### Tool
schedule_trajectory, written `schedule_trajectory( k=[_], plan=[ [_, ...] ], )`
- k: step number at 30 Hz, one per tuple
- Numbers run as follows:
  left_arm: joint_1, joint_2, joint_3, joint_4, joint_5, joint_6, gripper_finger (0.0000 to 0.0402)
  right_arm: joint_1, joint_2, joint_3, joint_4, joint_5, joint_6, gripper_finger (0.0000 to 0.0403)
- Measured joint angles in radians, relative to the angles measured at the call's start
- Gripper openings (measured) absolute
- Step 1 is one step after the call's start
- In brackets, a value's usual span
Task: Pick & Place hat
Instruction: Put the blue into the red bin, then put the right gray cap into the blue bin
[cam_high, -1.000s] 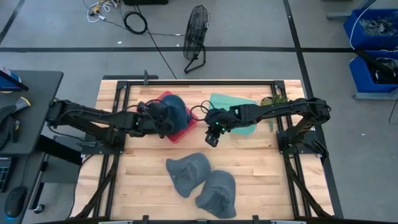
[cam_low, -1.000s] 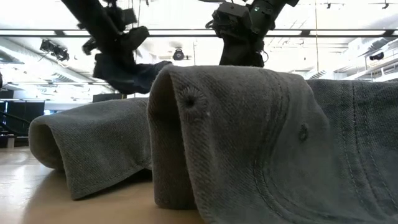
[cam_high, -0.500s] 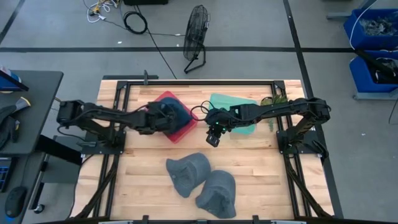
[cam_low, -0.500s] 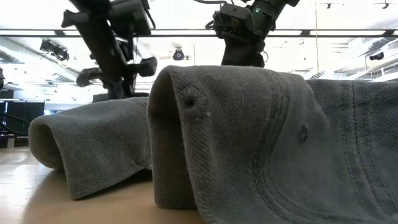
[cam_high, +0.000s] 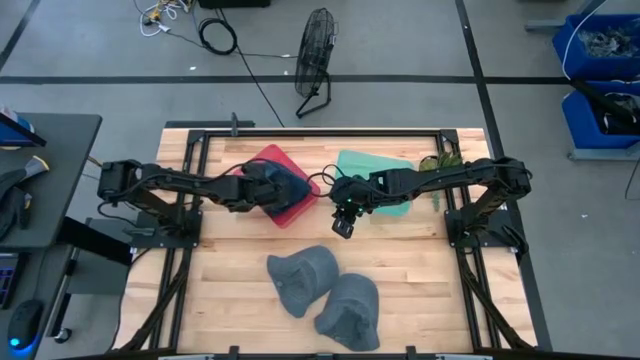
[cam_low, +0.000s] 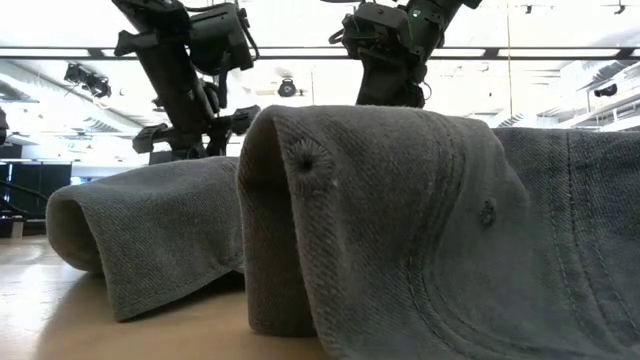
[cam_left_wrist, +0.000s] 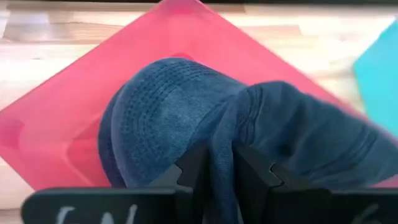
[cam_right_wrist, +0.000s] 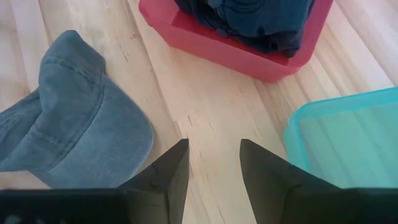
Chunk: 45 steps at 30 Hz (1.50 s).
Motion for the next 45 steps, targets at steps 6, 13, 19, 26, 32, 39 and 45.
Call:
schedule_trajectory(
  k=[6,13,19,26,32,39,45],
  plan=[
    [-0.002,-0.096,0.008,-0.022,0.008,0.089,0.0077,0.000,0.000,0.000,0.000,-0.005,0.000,0.0148],
    [-0.038,-0.283,0.047,-0.020,0.005,0.466,0.0078,0.003,0.000,0.000,0.000,-0.010,0.054,0.0148],
    [-0.127,-0.409,0.060,-0.024,0.028,0.859,0.0078,0.029,0.000,0.000,-0.003,-0.010,0.086,0.0148],
    [-0.209,-0.479,0.058,-0.038,0.250,1.010,0.0078,0.098,0.000,-0.001,-0.021,-0.011,0.188,0.0148],
    [-0.235,-0.474,0.058,-0.048,0.313,1.096,0.0078,0.200,0.001,-0.001,-0.033,-0.128,0.267,0.0141],
    [-0.232,-0.472,0.058,-0.062,0.312,1.105,0.0078,0.413,0.001,-0.001,0.019,-0.116,0.187,0.0131],
    [-0.232,-0.472,0.058,-0.063,0.312,1.102,0.0078,0.572,0.061,-0.001,0.177,0.023,0.101,0.0130]
  ],
)
